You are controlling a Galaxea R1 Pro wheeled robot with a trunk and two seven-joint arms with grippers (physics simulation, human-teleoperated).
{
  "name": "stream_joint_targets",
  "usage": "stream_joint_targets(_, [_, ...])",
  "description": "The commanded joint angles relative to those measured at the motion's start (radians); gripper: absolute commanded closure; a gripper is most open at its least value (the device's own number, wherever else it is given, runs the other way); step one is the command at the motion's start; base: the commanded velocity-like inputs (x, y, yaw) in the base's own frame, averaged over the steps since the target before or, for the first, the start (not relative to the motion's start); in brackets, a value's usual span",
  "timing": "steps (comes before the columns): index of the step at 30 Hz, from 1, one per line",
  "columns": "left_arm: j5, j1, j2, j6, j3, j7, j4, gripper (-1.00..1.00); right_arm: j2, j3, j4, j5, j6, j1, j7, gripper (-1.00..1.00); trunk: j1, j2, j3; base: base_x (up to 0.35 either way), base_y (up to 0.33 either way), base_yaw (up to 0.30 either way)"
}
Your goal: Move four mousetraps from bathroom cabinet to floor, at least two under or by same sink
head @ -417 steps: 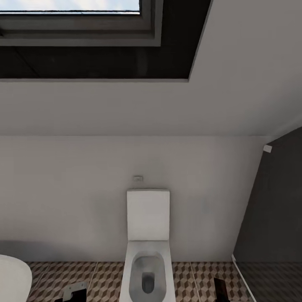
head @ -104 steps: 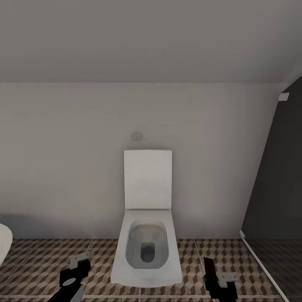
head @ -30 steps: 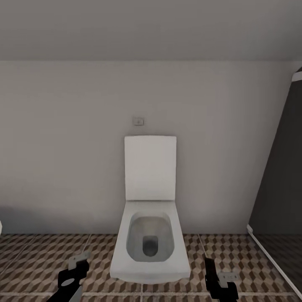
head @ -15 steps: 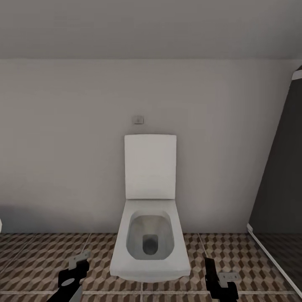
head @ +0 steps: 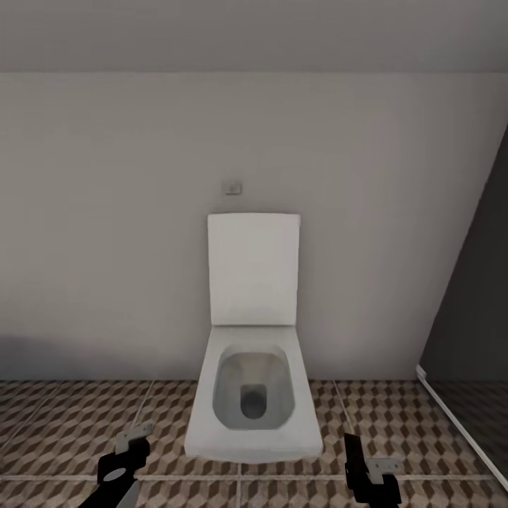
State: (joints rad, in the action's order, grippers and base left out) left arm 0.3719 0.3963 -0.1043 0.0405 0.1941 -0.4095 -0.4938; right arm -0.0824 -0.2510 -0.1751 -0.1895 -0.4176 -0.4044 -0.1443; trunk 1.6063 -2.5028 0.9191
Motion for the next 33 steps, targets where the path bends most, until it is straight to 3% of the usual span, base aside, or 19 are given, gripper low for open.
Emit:
stream_joint_targets(1, [0.01,0.001,-0.001,0.004,0.008,-0.007,0.0,1.0,0.0,-0.009,0.0,-0.008,-0.003,-0.001,-0.004,1.0,0.0,-0.001,0.005,0.17,0.088,0.0])
stream_joint_targets(17, [0.01,0.001,0.002,0.006,0.01,-0.011,0.0,1.0,-0.005,-0.008,-0.002,-0.007,-0.003,-0.001,-0.005,1.0,0.008,-0.004,0.067,0.059,0.025,0.0])
stream_joint_targets(23, [0.013,0.0,0.011,0.007,0.012,-0.01,-0.002,1.0,-0.052,-0.004,-0.01,-0.004,-0.003,-0.001,-0.006,1.0,0.008,-0.004,0.067,0.0,0.0,0.0])
stream_joint_targets(33, [0.013,0.001,0.012,0.015,0.012,-0.009,-0.002,1.0,-0.062,-0.008,-0.014,-0.003,-0.001,-0.001,-0.002,1.0,0.008,-0.004,0.067,0.0,0.0,0.0])
